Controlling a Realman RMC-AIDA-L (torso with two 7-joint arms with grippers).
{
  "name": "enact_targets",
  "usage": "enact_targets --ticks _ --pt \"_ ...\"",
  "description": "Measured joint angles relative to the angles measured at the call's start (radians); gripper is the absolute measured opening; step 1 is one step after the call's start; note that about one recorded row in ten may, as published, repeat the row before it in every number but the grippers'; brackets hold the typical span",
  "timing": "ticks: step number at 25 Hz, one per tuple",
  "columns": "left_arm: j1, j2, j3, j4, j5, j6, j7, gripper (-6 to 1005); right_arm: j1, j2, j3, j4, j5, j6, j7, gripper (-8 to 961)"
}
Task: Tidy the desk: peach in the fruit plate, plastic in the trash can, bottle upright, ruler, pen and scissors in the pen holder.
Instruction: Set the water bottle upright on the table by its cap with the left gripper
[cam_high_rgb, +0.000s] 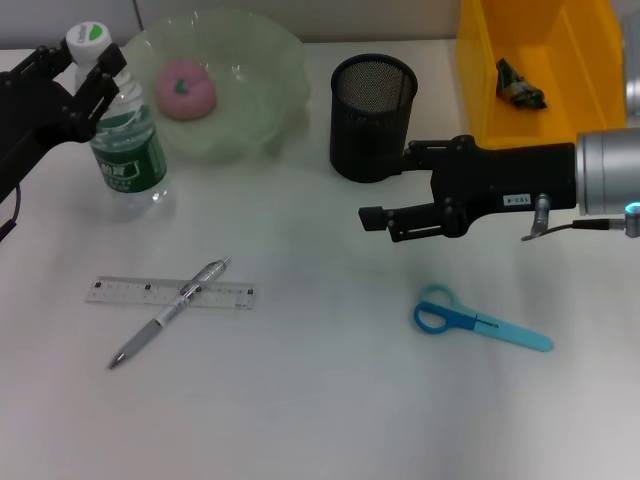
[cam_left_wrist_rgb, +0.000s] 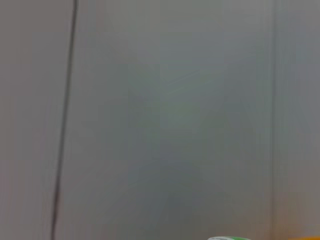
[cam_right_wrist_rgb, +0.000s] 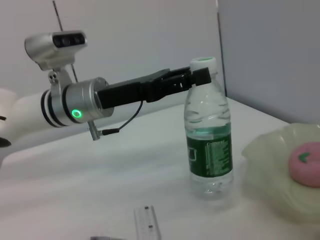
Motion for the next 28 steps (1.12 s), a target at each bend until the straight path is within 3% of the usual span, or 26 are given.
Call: enact_targets --ticks 8,28 --pt "-0.02 -0.003 -0.02 -0.05 -0.018 -0.111 0.063 440 -0.004 0.001 -0.003 0.009 0.0 0.013 -0.002 808" --pt "-0.013 -0.003 -0.023 -0.07 -0.054 -0.111 0.094 497 -0.004 0.001 -0.005 0.009 0.0 0.014 0.005 807"
